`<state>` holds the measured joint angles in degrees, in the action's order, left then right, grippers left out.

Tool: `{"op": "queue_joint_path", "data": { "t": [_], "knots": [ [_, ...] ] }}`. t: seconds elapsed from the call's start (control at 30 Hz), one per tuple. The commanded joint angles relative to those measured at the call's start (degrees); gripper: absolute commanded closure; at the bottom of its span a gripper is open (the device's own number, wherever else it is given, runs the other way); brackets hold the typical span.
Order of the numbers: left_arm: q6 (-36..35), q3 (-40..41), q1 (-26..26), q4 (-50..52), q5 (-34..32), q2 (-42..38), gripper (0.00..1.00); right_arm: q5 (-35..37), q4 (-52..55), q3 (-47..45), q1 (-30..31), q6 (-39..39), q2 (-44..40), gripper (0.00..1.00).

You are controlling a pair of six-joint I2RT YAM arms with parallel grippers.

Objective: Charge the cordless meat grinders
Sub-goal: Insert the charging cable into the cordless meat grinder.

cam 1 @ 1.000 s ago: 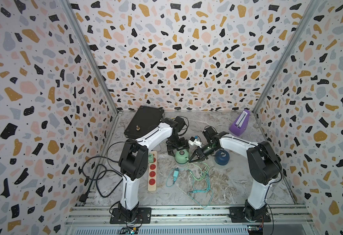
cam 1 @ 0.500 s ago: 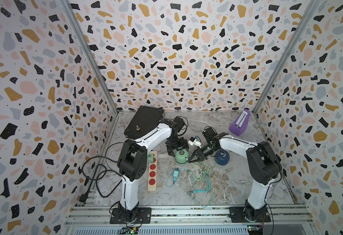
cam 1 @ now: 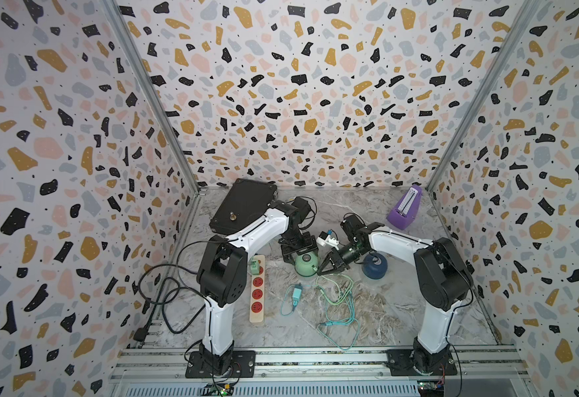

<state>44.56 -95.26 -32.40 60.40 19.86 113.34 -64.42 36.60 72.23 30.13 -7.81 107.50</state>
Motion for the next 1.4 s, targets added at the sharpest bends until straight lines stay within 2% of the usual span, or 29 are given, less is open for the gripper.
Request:
{"op": "queue_joint_path", "data": {
  "t": [0.0,1.07,1.37],
  "knots": [
    [-1.1,1.7,-0.1,3.4,-2.0,2.2,0.2,0.6,1.1,1.9,0.3,2.0,-0.7,1.0],
    [-0.7,3.4,-0.1,2.2,-1.3,2.0,0.2,-0.3,2.2,3.2,0.3,3.6,-2.6,1.0],
    [-0.8,3.6,-0.2,2.0,-1.0,1.7,0.21,0.5,1.9,3.5,0.0,3.0,-0.4,1.0]
  ]
}}
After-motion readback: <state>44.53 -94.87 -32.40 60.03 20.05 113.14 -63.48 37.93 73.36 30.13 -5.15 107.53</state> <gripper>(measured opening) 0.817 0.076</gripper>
